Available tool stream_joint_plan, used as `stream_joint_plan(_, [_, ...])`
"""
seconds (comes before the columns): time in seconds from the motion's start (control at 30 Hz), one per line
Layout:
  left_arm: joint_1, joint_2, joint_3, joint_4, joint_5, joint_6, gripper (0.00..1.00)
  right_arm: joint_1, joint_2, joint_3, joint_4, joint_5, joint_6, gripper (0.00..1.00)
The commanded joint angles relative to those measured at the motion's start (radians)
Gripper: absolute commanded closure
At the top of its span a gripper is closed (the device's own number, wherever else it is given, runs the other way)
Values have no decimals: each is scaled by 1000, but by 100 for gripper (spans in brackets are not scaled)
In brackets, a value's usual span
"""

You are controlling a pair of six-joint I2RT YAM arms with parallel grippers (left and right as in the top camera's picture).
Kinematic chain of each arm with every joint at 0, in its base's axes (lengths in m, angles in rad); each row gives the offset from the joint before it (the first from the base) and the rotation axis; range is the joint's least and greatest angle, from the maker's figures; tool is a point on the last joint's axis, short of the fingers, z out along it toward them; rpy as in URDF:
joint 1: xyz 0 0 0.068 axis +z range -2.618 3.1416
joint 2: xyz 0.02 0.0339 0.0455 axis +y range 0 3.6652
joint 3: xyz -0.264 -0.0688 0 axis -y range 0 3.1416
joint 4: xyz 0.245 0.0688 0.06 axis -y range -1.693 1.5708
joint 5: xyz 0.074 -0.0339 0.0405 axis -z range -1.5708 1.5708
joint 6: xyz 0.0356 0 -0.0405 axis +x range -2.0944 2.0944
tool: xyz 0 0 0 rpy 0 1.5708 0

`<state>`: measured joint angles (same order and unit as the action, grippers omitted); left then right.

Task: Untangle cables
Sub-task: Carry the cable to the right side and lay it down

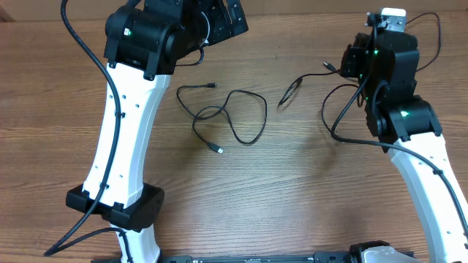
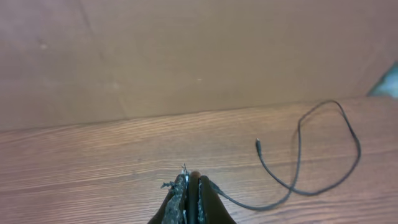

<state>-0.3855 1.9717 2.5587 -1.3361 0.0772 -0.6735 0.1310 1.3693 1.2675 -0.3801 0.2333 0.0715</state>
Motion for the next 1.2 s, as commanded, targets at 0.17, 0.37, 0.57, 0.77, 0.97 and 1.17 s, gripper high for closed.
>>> stream_joint_plan(0.17, [6, 12, 1, 1, -7, 23, 0, -92, 66, 3, -43, -14, 42, 96])
stream_joint_plan(0.37, [5, 12, 1, 1, -7, 23, 0, -177, 130, 3, -50, -17, 55, 96])
stream_joint_plan(0.57, [6, 12, 1, 1, -7, 23, 0, -280, 178, 3, -49, -22, 86, 96])
stream_joint_plan(0.77, [6, 12, 1, 1, -7, 23, 0, -398, 207, 3, -30, -26, 86, 96])
stream_joint_plan(0.97, [6, 12, 1, 1, -7, 23, 0, -511, 227, 3, 0, -26, 84, 96])
stream_joint_plan(1.17, [6, 12, 1, 1, -7, 23, 0, -595, 289, 3, 39, -26, 81, 96])
